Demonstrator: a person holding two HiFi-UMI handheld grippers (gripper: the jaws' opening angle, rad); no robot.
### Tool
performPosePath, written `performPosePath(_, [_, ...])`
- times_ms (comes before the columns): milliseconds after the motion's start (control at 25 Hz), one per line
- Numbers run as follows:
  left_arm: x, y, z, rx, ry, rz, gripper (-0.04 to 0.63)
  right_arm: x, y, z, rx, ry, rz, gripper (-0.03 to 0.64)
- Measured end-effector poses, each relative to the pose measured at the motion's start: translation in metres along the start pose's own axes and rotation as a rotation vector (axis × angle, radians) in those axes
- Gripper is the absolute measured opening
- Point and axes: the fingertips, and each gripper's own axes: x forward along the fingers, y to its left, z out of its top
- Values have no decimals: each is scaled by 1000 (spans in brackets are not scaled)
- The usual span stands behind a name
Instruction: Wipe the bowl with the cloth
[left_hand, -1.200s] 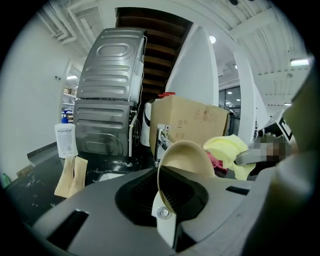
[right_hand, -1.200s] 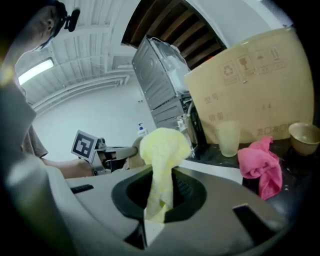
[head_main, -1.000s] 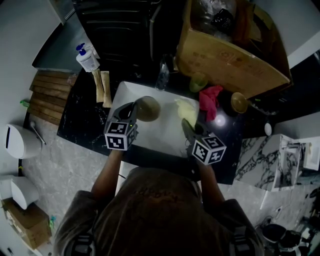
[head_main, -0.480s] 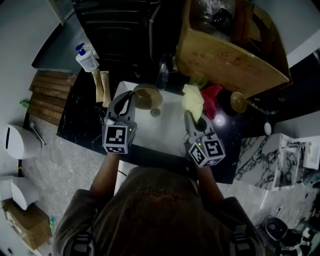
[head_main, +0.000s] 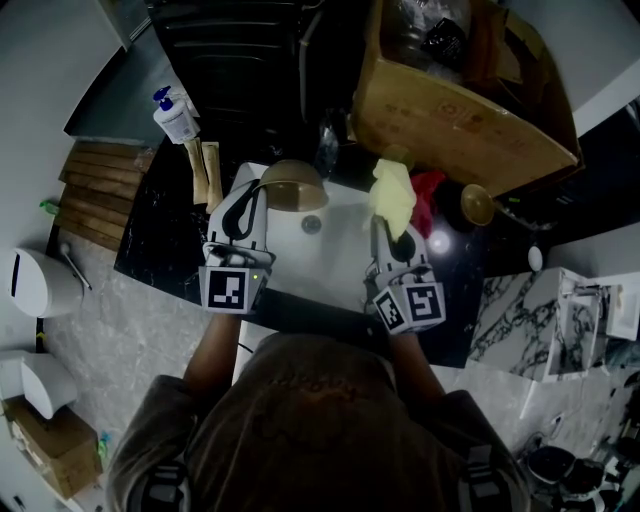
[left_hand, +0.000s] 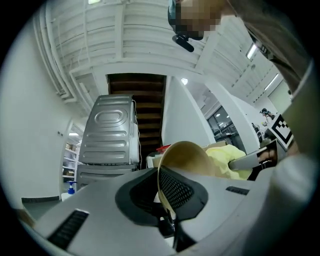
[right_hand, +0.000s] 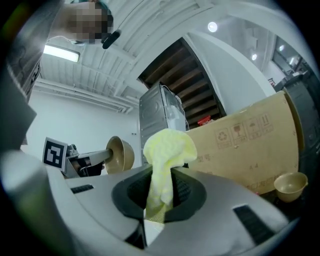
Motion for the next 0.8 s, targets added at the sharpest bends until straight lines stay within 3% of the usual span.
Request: performPosePath(800, [-5,0,-3,-84,7,9,21,-1,-6,0,-29,-4,-62,26])
